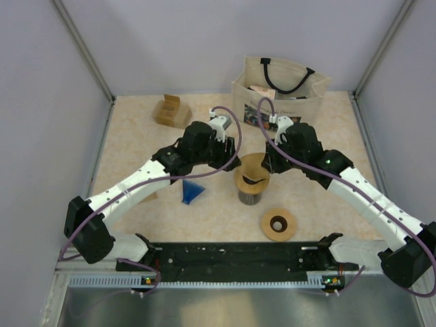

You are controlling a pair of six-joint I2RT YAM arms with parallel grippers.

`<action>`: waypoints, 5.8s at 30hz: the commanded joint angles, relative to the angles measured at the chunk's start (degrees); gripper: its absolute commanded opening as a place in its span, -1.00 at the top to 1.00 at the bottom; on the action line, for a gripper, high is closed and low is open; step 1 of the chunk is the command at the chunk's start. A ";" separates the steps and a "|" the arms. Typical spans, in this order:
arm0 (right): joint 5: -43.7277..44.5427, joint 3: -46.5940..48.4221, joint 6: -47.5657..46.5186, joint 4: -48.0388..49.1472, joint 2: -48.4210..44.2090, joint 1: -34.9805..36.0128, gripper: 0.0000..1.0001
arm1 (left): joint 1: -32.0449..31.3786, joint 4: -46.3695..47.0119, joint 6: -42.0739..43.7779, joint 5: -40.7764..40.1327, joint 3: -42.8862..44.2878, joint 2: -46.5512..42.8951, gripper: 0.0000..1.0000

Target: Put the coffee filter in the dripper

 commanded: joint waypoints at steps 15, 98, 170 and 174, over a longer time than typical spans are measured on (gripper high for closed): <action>-1.99 3.42 0.74 3.30 -1.36 -0.40 0.13 | -0.10 1.65 1.08 0.36 1.55 -0.14 -0.15; 42.66 -17.50 23.86 -7.51 -27.90 -0.49 -0.88 | 20.03 -13.56 -2.09 -2.99 30.03 32.64 0.10; 13.74 -29.71 35.99 -17.36 -25.44 -0.49 -0.50 | -1.94 -27.71 -5.86 -20.48 1.82 -0.23 0.91; 14.09 -30.41 37.03 -16.48 -25.44 -0.49 -0.46 | -2.12 -27.36 -6.04 -20.30 0.94 -0.14 0.86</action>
